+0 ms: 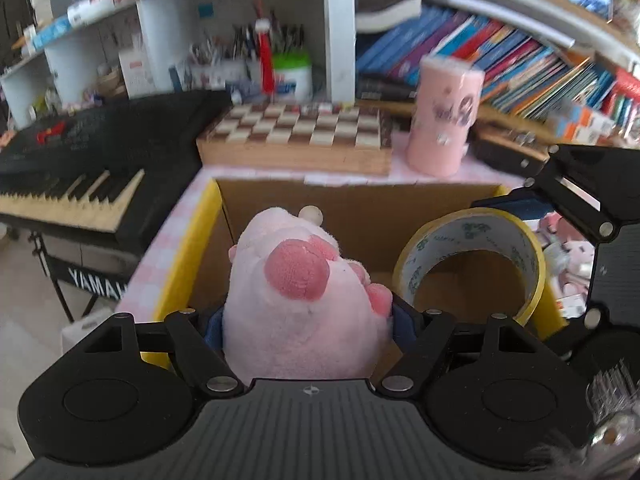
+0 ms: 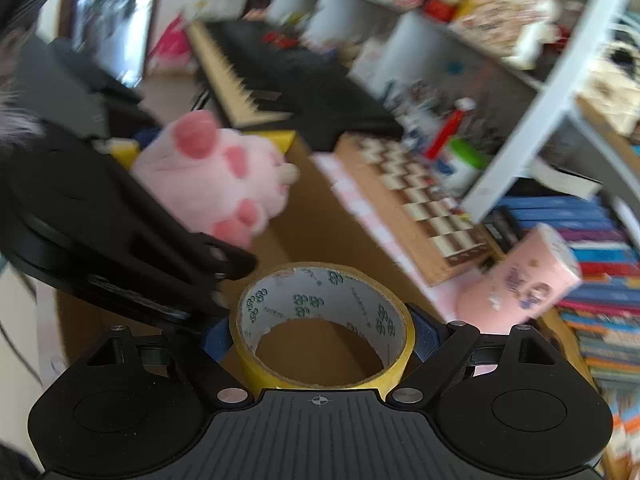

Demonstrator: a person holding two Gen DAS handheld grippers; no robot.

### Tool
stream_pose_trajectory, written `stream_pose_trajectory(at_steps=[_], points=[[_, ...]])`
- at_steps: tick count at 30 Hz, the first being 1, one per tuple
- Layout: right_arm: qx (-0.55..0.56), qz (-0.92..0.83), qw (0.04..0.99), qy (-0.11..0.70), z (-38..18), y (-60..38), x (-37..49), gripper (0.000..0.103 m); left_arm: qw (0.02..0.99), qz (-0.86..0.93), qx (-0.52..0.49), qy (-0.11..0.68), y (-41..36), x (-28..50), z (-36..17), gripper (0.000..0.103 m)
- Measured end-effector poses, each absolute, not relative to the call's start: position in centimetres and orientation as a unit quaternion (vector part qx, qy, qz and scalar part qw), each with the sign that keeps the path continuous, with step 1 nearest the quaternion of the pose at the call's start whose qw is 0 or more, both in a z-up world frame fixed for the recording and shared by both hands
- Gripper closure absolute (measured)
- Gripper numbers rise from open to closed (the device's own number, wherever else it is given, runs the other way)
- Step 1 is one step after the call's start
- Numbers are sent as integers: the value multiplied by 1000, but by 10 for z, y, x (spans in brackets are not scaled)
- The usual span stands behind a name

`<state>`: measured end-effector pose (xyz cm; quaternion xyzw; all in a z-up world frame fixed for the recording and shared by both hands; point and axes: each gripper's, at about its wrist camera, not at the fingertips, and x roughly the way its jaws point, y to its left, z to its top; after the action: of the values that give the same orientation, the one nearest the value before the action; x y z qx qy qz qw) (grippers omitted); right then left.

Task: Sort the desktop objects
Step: 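Lower the pig into the yellow box with the left gripper while the right gripper drops the tape in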

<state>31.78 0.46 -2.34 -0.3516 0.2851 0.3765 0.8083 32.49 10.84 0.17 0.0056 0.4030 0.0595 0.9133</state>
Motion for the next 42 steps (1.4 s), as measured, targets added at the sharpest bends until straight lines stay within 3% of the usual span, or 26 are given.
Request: stream_pose_trajectory(at_steps=[8,22,25,34,42], points=[[-457,404,726,319,-58,31,338,14,882,67,1,467,114,360,-26,27],[-469,441,684,343,-66,32,335,12,869,64,-7,491,114,368,-34,21],[-459,442,698,326,-60,27,330,8,875,71,-11,478,114,363,-28,20],[-344,415,788,296,-15,-12,321,6,923,76,-24,377,110,319,22,0],[-200,358,877,252,29,-67,289,6,957,68,-14,280,96,258,56,0]])
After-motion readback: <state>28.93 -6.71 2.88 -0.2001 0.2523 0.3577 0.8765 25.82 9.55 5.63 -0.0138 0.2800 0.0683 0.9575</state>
